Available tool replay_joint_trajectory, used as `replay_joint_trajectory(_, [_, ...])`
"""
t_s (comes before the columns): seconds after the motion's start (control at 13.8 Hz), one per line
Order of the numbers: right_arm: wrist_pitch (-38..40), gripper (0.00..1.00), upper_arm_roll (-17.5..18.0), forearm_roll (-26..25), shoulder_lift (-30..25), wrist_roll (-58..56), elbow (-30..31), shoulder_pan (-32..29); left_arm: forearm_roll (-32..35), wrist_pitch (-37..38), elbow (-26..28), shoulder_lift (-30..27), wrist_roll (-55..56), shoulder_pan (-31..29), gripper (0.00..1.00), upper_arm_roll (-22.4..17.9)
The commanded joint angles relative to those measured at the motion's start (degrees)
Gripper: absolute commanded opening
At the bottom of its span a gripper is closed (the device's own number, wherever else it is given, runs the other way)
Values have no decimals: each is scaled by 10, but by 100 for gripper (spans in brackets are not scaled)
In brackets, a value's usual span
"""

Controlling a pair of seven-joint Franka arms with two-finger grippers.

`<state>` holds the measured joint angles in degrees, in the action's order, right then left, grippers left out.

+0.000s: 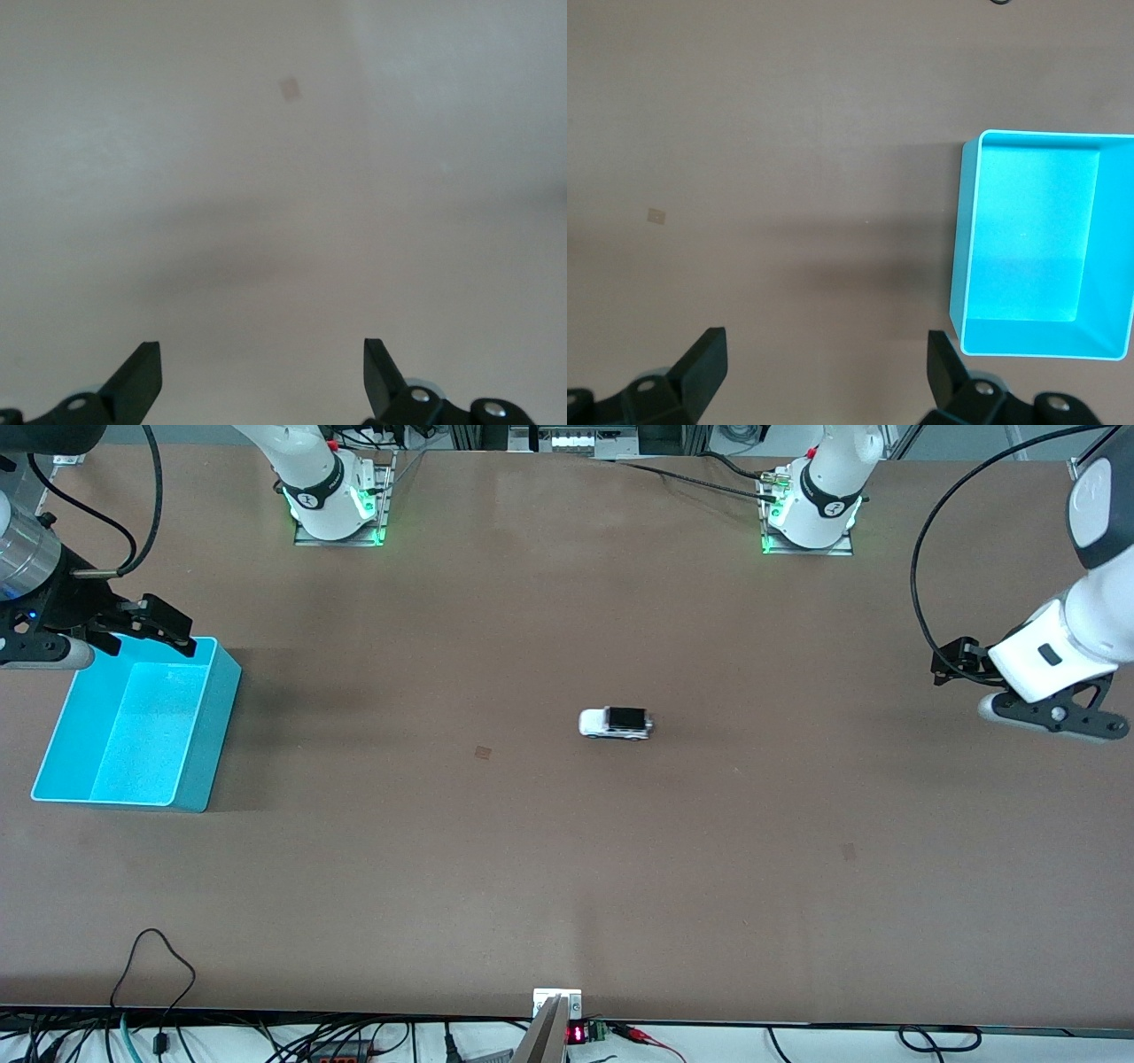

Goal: Wind and store white jeep toy
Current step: 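Hold the left gripper raised while the jeep rolls toward the bin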

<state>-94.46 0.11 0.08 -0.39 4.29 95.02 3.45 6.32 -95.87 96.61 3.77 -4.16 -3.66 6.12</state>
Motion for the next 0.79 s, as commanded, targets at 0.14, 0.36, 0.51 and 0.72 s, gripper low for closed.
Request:
replay_joint_trajectory(0.14, [8, 100, 1, 0, -2, 8, -4, 2, -42, -44, 75, -75, 54, 31, 100, -39])
replay_joint_trajectory(0.36, [8, 100, 1, 0, -2, 8, -4, 2, -45, -3, 50, -81, 50, 31, 100, -39])
replay_joint_trajectory(0.51, [7, 100, 1, 0, -2, 8, -4, 2, -43, 16, 28, -80, 51, 33, 100, -39])
replay_joint_trajectory(0.72, [8, 100, 1, 0, 2, 3, -5, 2, -45, 24, 22, -74, 49, 32, 100, -39])
